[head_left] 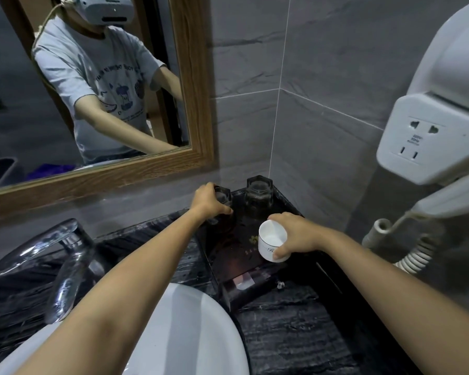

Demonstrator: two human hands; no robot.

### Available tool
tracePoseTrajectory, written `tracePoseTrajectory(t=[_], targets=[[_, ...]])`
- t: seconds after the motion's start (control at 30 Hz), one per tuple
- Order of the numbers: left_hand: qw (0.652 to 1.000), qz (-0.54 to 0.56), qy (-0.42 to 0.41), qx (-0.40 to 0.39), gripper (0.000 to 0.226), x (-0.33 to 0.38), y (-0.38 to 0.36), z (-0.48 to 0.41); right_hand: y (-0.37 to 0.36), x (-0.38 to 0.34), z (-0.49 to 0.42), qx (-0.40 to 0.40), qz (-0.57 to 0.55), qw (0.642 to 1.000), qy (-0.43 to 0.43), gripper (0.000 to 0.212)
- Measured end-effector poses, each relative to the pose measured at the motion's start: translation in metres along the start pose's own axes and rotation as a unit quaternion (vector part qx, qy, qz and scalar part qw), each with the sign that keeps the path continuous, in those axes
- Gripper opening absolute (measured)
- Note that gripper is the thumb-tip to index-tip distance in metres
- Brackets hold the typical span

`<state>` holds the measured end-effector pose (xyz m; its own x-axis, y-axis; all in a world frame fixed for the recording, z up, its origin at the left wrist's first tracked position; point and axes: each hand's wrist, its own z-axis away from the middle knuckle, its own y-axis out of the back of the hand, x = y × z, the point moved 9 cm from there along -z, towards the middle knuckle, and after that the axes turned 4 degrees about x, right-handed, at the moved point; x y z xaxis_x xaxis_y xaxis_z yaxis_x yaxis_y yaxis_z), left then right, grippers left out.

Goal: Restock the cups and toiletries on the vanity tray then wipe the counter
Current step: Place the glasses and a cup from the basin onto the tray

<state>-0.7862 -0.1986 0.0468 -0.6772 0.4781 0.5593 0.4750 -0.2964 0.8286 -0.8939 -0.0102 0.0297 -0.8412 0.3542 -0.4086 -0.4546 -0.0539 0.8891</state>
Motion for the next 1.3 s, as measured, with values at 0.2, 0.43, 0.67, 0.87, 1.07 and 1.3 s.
tracePoseTrajectory(t=[0.2,0.43,0.67,0.87,1.07,1.3], targets=[[1.000,0.013,-0.003,0.001,0.079,0.002,-0.001,0.001,-0.005,-0.001,-0.001,-0.006,-0.013,1.000,-0.002,0.077],[1.000,-0.019,-0.009,-0.014,0.079,0.002,-0.005,0.003,-0.008,-0.004,-0.001,-0.009,-0.015,1.000,-0.004,0.077],[1.000,-0.020,0.001,-0.024,0.094,0.003,-0.006,0.006,-0.004,-0.009,-0.003,-0.006,-0.020,1.000,0.001,0.076],[0.999,0.021,-0.014,-0.031,0.106,0.002,-0.006,0.012,-0.005,-0.012,-0.003,-0.008,-0.017,1.000,0.006,0.079],[0.998,0.027,-0.046,-0.029,0.107,-0.001,0.001,0.021,-0.005,-0.014,-0.004,-0.007,-0.021,1.000,0.009,0.084],[0.997,0.032,-0.060,-0.040,0.109,-0.010,0.012,0.030,0.001,-0.021,-0.008,-0.004,-0.018,1.000,0.015,0.085]])
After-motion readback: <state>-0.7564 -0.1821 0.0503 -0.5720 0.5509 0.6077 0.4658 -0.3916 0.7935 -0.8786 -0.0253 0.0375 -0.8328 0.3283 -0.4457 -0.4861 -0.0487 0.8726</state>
